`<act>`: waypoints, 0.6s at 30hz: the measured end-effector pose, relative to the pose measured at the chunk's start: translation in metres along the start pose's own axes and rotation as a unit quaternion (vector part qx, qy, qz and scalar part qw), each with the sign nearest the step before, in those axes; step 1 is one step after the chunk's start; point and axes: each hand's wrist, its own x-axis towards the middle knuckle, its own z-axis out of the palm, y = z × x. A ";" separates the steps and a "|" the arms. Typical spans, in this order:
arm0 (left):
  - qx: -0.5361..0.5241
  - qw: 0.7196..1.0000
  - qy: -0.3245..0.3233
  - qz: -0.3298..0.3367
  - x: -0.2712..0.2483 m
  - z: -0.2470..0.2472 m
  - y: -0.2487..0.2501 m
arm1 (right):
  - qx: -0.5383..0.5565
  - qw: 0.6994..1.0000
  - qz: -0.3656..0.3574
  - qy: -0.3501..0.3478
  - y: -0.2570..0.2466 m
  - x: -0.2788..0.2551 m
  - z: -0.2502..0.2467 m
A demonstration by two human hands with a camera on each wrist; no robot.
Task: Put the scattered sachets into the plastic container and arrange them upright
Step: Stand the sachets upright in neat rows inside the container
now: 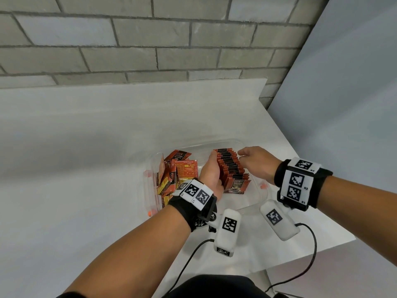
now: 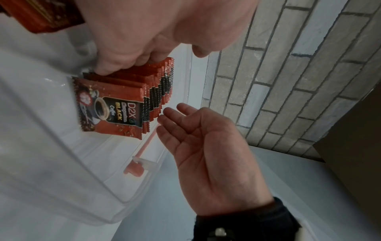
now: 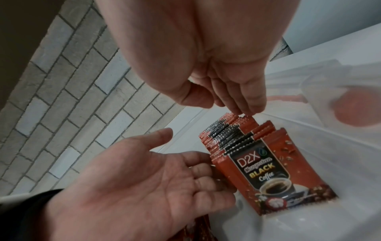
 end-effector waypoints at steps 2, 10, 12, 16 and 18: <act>0.009 1.000 0.013 -0.001 -0.002 0.000 0.002 | -0.010 1.000 0.002 -0.001 0.000 -0.001 -0.001; 0.028 1.000 -0.001 -0.013 -0.005 -0.002 0.002 | -0.070 0.997 0.032 0.014 0.001 -0.015 -0.002; 0.016 1.000 -0.003 -0.016 -0.010 0.001 0.000 | -0.076 0.996 0.037 0.001 0.002 -0.017 0.000; -0.001 1.000 -0.002 -0.021 -0.005 0.003 -0.003 | -0.075 0.997 0.033 -0.004 0.002 -0.017 0.002; -0.006 1.000 0.000 -0.024 -0.004 0.002 -0.003 | -0.072 0.997 0.033 0.001 0.001 -0.017 0.002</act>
